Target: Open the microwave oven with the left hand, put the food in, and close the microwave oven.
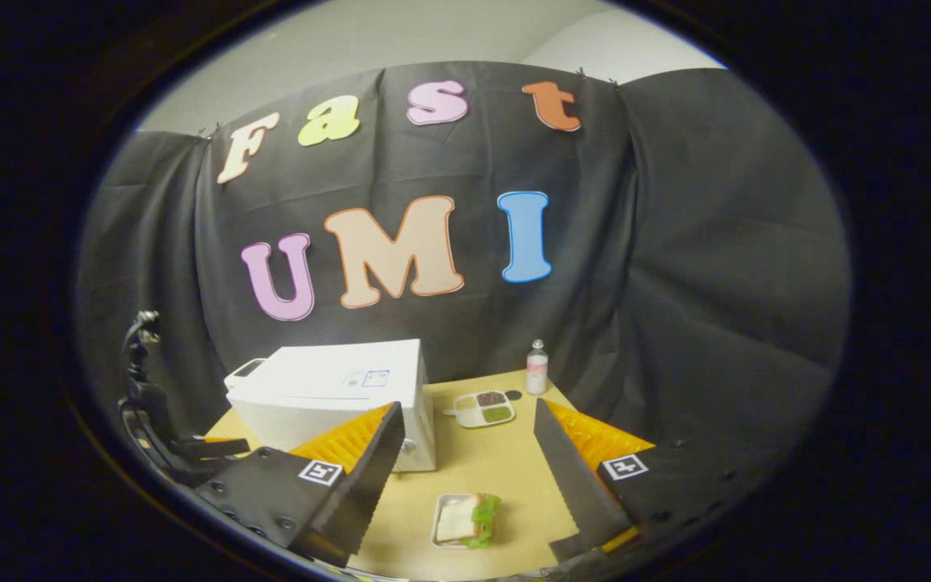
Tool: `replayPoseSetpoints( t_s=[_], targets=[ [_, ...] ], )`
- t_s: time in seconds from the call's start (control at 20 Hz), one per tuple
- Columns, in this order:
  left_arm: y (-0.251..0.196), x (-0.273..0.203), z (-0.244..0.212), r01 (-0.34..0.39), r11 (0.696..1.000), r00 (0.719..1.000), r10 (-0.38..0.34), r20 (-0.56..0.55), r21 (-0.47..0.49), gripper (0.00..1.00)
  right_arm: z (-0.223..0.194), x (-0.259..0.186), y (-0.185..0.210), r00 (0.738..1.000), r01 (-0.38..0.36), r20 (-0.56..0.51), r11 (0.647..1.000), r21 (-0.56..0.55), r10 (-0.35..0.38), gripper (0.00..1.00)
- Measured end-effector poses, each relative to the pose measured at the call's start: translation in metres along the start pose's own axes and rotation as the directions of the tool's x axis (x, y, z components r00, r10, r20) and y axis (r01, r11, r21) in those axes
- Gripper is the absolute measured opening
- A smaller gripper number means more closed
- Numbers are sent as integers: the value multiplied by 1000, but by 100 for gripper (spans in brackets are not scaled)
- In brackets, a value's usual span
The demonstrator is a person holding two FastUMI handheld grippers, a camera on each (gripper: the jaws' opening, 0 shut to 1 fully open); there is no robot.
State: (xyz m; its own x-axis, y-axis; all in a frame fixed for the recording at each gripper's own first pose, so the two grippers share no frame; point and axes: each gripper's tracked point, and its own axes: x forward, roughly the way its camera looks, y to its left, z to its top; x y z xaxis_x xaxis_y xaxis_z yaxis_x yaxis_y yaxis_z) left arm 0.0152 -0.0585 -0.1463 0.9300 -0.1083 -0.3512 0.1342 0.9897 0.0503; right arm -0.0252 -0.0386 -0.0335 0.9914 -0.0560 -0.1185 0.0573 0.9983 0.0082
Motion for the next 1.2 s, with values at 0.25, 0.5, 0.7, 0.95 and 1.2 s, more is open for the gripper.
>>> replayPoseSetpoints(
  t_s=[0.25,0.5,0.7,0.95,1.2],
  targets=[
    [-20,40,-33,48,999,995,-47,-92,9,97,-7,-7,-15,999,32,-14,999,38,-31,94],
    [-30,76,-55,61,998,986,-58,-156,8,97,-19,-9,-30,998,50,-29,998,30,-49,94],
    [-35,104,-62,51,998,980,-54,-190,-20,97,-25,-4,-41,998,44,-38,998,42,-42,94],
    [-37,142,-61,-7,1000,980,4,-198,-13,96,-35,9,-61,998,14,-65,998,55,-10,94],
    [-40,176,-62,-50,999,977,45,-208,-20,89,-34,29,-90,997,-5,-73,999,43,8,94]
  ],
)
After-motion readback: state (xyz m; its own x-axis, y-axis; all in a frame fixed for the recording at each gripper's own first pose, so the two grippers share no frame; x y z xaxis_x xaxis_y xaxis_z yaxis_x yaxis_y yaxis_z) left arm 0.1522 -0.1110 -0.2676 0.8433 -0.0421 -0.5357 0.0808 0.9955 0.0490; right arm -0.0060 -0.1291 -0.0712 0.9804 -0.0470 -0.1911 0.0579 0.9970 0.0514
